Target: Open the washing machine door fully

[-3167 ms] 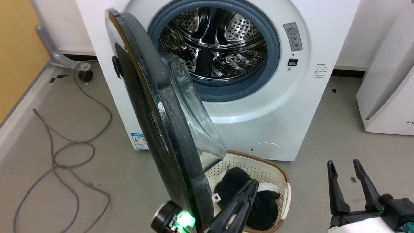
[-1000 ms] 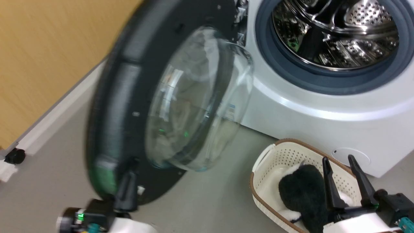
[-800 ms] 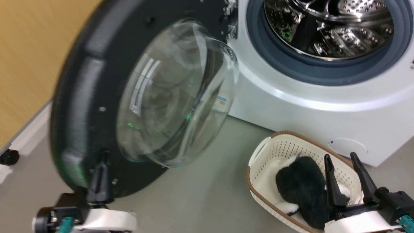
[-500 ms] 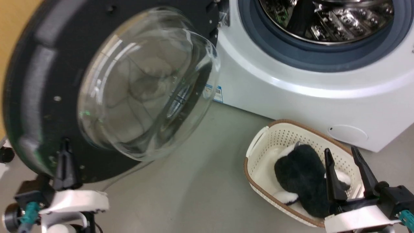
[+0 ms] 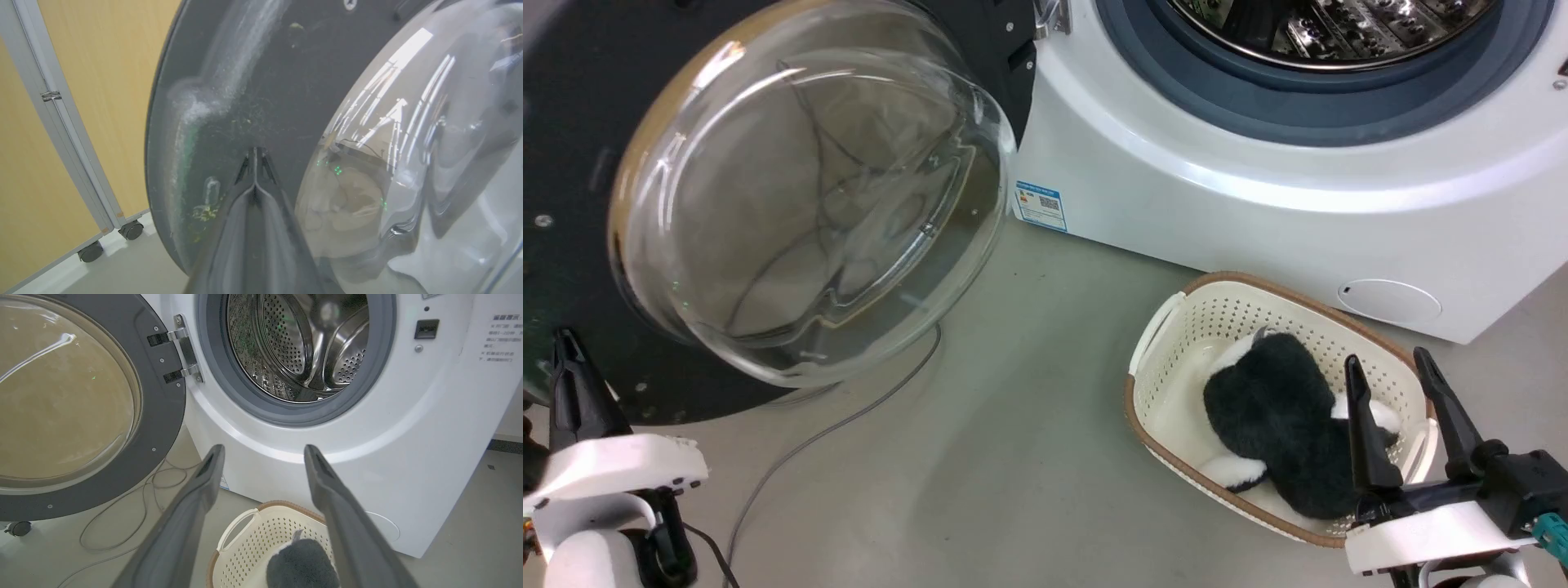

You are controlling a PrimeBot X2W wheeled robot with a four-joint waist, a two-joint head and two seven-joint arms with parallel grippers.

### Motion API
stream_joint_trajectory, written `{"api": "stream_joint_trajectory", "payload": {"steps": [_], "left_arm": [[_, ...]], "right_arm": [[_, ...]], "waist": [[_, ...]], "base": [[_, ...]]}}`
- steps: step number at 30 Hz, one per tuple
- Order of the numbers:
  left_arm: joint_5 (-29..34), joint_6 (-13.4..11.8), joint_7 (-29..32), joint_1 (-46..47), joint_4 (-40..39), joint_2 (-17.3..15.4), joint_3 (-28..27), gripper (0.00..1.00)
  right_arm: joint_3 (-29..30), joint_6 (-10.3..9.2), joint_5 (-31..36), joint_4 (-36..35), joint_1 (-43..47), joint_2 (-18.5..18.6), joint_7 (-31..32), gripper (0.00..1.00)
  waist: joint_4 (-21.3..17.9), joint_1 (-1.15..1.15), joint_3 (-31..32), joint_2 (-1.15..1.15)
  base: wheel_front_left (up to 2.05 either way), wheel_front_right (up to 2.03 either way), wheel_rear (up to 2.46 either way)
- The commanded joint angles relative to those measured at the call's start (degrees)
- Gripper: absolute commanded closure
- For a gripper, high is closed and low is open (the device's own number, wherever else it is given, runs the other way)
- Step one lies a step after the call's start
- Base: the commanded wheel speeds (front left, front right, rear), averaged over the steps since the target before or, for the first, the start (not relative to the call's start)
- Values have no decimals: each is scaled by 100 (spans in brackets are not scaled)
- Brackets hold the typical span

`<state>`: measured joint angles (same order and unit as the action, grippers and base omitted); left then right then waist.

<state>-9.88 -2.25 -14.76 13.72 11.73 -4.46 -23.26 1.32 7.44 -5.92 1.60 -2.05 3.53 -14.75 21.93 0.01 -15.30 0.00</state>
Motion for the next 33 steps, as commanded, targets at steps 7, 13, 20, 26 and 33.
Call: {"api": "stream_joint_trajectory", "payload": {"steps": [7, 13, 20, 26, 33], "left_arm": [[48, 203, -24, 597, 812, -211, -442, 100], [176, 356, -24, 787, 1106, -282, -669, 100], [392, 529, -24, 663, 1148, -260, -789, 100], [606, 679, -24, 334, 866, -184, -698, 100], [814, 722, -24, -114, 218, 13, -359, 54]], "right_arm": [[5, 5, 29, 39, -130, 66, -25, 0], [5, 5, 34, 62, -111, 62, -25, 0], [27, 5, 16, 121, -38, 16, -25, 0], [75, 5, -18, 147, 56, -34, -25, 0], [85, 5, -67, 159, 143, -61, -25, 0]], "waist": [[-83, -1, -18, 0], [-152, -1, 32, 0], [-207, -1, 252, 0], [-243, -1, 540, 0], [-310, -1, 856, 0]], "base": [[0, 0, 0], [0, 0, 0], [0, 0, 0], [0, 0, 0], [0, 0, 0]]}}
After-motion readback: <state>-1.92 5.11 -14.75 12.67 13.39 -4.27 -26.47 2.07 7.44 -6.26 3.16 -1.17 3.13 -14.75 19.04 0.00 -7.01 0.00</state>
